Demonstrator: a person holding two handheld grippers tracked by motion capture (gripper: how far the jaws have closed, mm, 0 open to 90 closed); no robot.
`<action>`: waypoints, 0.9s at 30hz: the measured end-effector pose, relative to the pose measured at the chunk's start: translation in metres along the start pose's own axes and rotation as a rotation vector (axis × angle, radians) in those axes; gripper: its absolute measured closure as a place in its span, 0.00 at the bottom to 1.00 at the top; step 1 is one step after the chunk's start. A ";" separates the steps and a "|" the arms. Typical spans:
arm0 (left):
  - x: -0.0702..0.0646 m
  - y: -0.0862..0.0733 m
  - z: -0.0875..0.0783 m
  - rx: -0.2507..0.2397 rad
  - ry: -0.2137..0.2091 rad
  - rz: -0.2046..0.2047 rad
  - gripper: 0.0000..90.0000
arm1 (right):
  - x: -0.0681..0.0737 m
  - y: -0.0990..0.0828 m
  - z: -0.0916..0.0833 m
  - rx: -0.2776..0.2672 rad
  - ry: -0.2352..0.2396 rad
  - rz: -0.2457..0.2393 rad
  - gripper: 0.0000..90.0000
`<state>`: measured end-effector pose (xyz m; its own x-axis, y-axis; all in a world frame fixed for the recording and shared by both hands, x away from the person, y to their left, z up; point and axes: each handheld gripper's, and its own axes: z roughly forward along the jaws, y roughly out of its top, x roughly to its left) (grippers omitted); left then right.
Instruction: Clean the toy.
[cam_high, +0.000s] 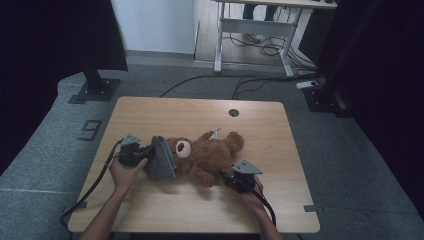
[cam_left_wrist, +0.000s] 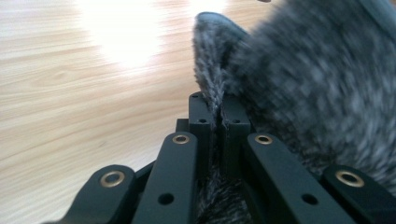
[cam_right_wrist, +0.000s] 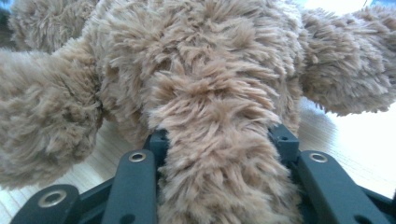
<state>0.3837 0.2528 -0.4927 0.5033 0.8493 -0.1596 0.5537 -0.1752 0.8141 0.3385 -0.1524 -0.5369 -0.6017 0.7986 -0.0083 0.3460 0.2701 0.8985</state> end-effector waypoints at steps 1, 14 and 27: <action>0.003 -0.003 -0.008 0.001 0.008 -0.003 0.95 | 0.000 0.000 0.000 0.000 0.000 0.000 0.63; 0.045 -0.032 -0.106 -0.103 0.059 -0.081 0.93 | -0.001 0.000 0.001 0.000 0.005 0.010 0.62; 0.032 -0.036 -0.055 0.040 -0.017 -0.057 0.68 | -0.002 0.000 0.001 0.000 0.011 0.012 0.62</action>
<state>0.3433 0.3134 -0.4963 0.4816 0.8497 -0.2146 0.6078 -0.1474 0.7803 0.3409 -0.1535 -0.5370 -0.6052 0.7960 0.0077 0.3533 0.2599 0.8987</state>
